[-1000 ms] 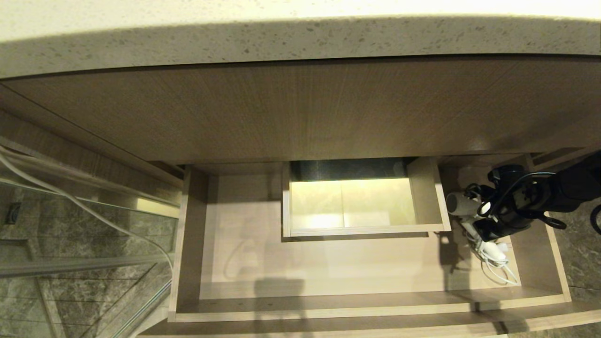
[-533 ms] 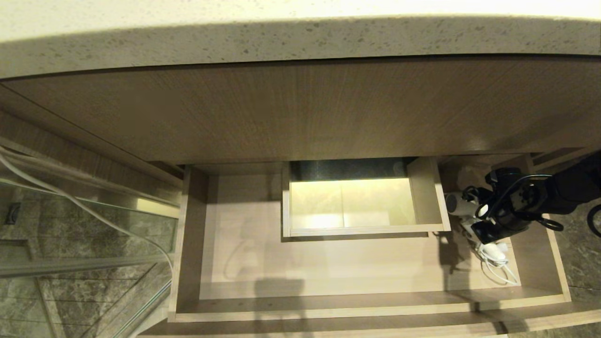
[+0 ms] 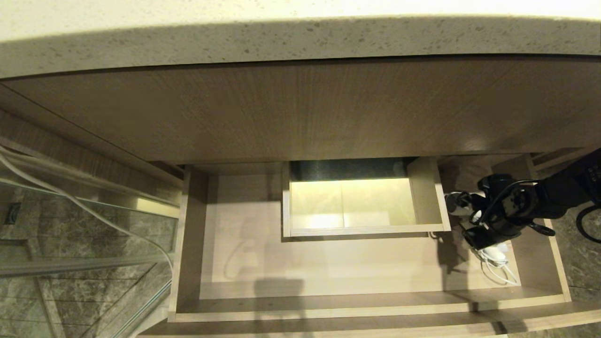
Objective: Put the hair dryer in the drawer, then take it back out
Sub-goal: Take the hairdryer out
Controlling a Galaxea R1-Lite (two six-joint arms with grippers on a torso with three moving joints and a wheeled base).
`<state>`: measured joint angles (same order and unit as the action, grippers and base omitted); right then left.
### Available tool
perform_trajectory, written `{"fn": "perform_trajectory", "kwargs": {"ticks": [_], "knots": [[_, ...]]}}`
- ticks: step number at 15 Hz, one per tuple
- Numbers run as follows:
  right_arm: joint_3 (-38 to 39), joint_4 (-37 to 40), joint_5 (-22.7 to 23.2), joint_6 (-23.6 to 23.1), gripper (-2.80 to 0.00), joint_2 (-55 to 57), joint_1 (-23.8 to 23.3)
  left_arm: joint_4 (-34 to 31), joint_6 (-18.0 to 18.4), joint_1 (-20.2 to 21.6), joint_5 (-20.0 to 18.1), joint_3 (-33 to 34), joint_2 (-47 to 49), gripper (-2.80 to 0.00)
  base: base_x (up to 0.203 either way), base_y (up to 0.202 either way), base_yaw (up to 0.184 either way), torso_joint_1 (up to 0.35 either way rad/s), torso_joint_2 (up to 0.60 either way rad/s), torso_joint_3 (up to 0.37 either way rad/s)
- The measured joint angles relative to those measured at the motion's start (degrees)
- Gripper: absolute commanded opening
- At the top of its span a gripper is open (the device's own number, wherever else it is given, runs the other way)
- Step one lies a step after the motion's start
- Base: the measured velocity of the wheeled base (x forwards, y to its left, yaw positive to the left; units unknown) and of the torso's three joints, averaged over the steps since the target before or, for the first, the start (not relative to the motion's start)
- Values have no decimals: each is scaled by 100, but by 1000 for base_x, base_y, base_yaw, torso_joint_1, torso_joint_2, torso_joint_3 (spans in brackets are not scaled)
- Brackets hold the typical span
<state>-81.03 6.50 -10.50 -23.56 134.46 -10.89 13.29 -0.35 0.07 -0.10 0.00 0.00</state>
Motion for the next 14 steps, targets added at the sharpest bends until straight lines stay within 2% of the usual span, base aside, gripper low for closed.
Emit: {"fn": "perform_trajectory", "kwargs": {"ticks": [5, 14], "knots": [[-408, -232, 72, -7, 0, 400, -29, -1, 0, 0, 0, 0, 0, -280, 0, 0, 0, 0, 0, 0], [-678, -608, 91, 33, 0, 793, -132, 3, 0, 0, 2, 0, 0, -280, 0, 0, 0, 0, 0, 0]]}}
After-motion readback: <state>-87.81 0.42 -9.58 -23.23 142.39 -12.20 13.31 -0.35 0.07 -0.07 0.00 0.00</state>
